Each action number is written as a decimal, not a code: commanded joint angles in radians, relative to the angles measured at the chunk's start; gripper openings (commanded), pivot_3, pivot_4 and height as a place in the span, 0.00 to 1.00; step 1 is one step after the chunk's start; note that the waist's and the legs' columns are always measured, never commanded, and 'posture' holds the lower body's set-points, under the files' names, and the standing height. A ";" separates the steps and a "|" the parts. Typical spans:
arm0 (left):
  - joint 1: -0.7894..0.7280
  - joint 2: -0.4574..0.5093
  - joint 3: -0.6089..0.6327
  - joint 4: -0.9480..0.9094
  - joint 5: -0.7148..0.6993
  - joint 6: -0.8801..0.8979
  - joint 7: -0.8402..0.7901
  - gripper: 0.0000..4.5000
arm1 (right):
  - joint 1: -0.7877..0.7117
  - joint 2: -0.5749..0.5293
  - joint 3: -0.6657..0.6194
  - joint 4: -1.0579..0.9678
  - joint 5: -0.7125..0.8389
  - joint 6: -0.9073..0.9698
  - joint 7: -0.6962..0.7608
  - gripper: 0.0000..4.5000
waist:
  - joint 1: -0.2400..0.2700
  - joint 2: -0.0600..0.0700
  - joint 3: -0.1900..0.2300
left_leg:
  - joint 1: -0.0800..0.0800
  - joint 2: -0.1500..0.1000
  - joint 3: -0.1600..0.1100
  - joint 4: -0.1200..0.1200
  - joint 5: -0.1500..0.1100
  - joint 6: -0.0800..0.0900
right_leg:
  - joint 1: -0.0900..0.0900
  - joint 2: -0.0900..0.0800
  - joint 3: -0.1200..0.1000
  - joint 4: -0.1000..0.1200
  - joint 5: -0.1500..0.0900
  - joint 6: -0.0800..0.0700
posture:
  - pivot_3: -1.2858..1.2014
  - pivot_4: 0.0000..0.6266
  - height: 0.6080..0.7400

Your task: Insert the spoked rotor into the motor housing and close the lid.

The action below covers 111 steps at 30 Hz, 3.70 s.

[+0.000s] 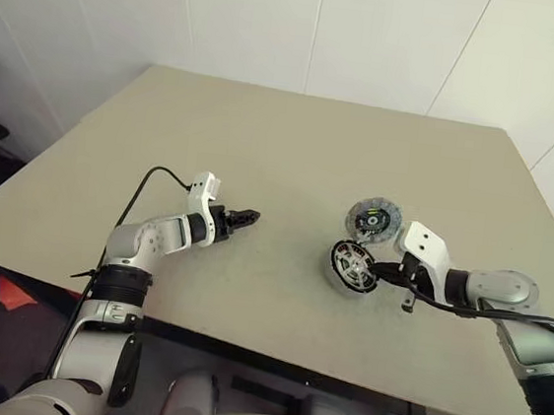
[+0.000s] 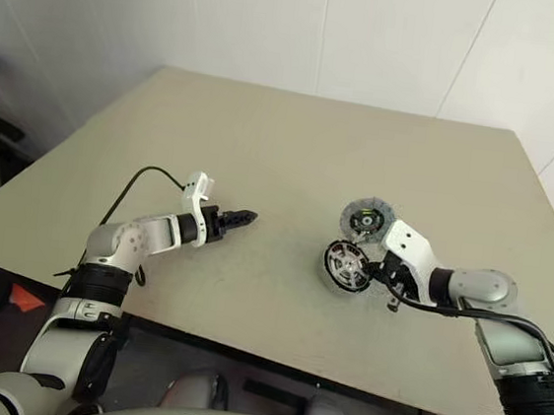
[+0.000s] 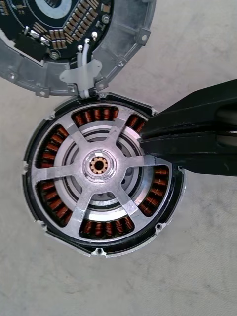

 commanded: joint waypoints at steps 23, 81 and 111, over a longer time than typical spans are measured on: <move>-0.097 0.003 0.017 0.006 0.002 -0.072 -0.014 0.63 | -0.422 -0.266 0.234 0.057 -0.196 -0.470 0.465 0.40 | 0.007 0.002 0.001 | -0.018 0.000 0.000 0.004 0.000 0.006 | -0.014 0.000 -0.002 0.004 0.004 -0.008 | 0.52 0.00 1.00; 0.033 -0.053 0.038 -0.095 -0.012 -0.049 0.059 0.63 | -0.466 -0.081 0.207 -0.186 -0.007 0.296 0.482 0.00 | -0.015 0.002 0.003 | -0.019 0.002 -0.001 0.019 -0.002 0.004 | -0.016 0.000 0.003 0.017 0.005 -0.009 | 0.52 0.00 1.00; 0.174 -0.070 0.081 -0.247 -0.059 -0.020 0.148 0.63 | -0.868 0.170 0.202 0.260 1.015 1.317 -0.726 0.00 | 0.017 0.005 0.005 | -0.019 0.000 -0.001 0.002 0.006 -0.010 | -0.022 0.001 0.003 0.014 0.004 -0.011 | 0.52 0.00 1.00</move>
